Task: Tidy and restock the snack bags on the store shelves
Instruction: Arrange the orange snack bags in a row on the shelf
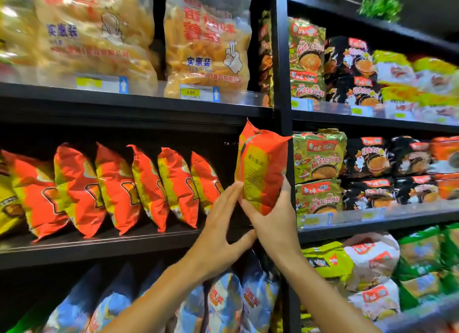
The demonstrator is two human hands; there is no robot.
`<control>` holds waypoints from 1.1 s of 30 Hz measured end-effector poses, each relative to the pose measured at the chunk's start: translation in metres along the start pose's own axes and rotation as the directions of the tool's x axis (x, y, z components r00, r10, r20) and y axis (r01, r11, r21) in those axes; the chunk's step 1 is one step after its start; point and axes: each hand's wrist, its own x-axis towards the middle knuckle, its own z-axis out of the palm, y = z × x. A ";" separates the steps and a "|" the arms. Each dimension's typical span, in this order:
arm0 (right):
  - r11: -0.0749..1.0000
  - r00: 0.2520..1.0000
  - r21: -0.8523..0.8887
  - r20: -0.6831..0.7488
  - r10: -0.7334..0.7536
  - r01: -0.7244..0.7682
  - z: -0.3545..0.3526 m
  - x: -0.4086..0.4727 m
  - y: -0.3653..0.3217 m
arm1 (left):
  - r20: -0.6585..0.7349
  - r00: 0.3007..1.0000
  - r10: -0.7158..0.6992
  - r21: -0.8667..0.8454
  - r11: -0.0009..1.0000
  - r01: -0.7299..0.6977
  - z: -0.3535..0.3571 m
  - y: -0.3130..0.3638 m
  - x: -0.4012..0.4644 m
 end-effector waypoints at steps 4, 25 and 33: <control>0.996 0.994 -0.051 -0.085 0.071 -0.075 0.013 0.014 0.021 | 0.108 0.980 0.169 0.407 0.892 -0.199 -0.024 -0.037 0.014; 0.823 0.897 -0.367 -0.098 0.430 -0.434 0.059 0.080 0.093 | 0.335 0.914 0.230 0.773 0.487 -0.406 -0.048 -0.102 0.006; 0.814 0.881 -0.361 -0.050 0.471 -0.455 0.046 0.068 0.076 | 0.333 0.910 0.246 0.783 0.466 -0.412 -0.049 -0.101 0.004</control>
